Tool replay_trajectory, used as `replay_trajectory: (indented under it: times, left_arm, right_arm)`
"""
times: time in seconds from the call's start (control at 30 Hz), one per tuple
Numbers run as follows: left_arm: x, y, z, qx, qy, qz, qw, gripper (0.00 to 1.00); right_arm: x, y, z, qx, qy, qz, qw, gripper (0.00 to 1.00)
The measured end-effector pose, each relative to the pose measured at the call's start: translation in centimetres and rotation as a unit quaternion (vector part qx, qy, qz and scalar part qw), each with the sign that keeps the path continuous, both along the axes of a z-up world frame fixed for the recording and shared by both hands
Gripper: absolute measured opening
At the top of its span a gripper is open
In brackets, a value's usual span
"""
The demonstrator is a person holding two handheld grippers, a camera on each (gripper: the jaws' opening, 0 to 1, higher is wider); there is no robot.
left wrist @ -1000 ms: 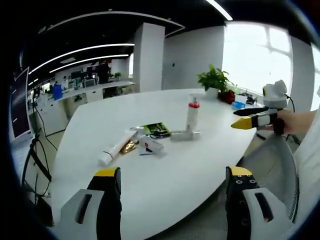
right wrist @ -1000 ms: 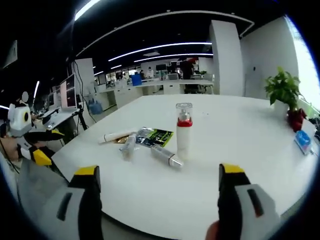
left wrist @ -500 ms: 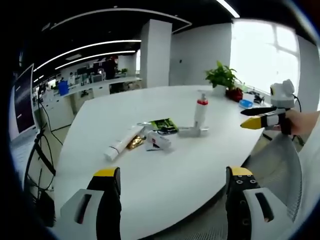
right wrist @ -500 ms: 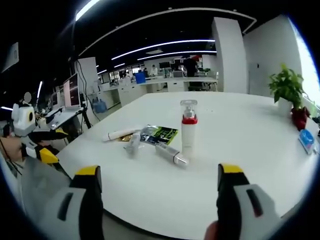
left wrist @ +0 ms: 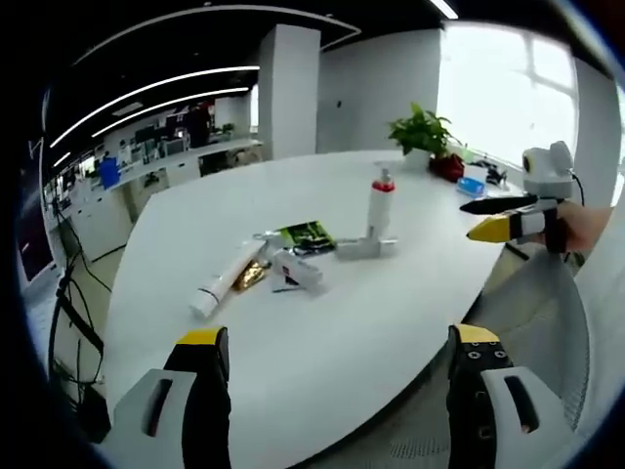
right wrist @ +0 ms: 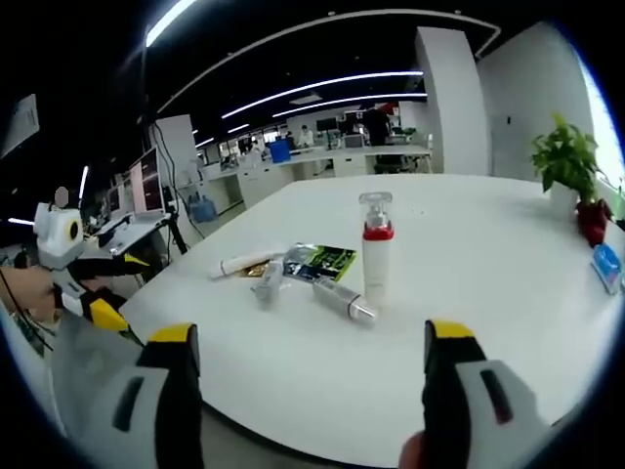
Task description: Arrange the skincare products in the storage area until every visible bottle or jar stands upright without overlapping.
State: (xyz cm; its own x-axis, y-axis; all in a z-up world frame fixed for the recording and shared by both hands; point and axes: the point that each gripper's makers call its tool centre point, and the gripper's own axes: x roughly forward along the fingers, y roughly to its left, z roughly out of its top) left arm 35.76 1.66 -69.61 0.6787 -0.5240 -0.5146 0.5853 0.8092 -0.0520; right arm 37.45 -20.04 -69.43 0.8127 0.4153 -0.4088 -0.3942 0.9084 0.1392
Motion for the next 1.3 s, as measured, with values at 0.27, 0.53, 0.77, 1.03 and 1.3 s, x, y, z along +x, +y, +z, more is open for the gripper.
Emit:
replay_trajectory:
  times: [0.27,0.53,0.77,1.03,1.3]
  left_arm:
    - [2.1,-2.8,0.2,0.022,-0.005,-0.045,0.9987,0.90]
    - [4.4,-5.5,0.5,0.040,-0.009,-0.099,0.9942,0.91]
    - [6.6,-7.5,-0.5,0.062,-0.007,-0.147,0.9871,0.90]
    - [8.8,-9.9,-1.9,0.084,-0.001,-0.190,0.9782,0.89]
    - [10.5,-11.5,-3.7,0.130,0.005,-0.241,0.9617,0.89]
  right_arm:
    - [0.0,0.0,-0.1,0.009,0.007,0.004,0.9999,0.95]
    - [-0.1,0.1,-0.1,0.009,0.007,0.006,0.9999,0.95]
    - [0.0,-0.1,-0.1,0.016,0.008,-0.003,0.9998,0.94]
    - [0.0,0.0,-0.5,0.011,0.014,0.000,0.9998,0.94]
    - [0.0,0.1,-0.8,0.007,0.021,0.002,0.9997,0.94]
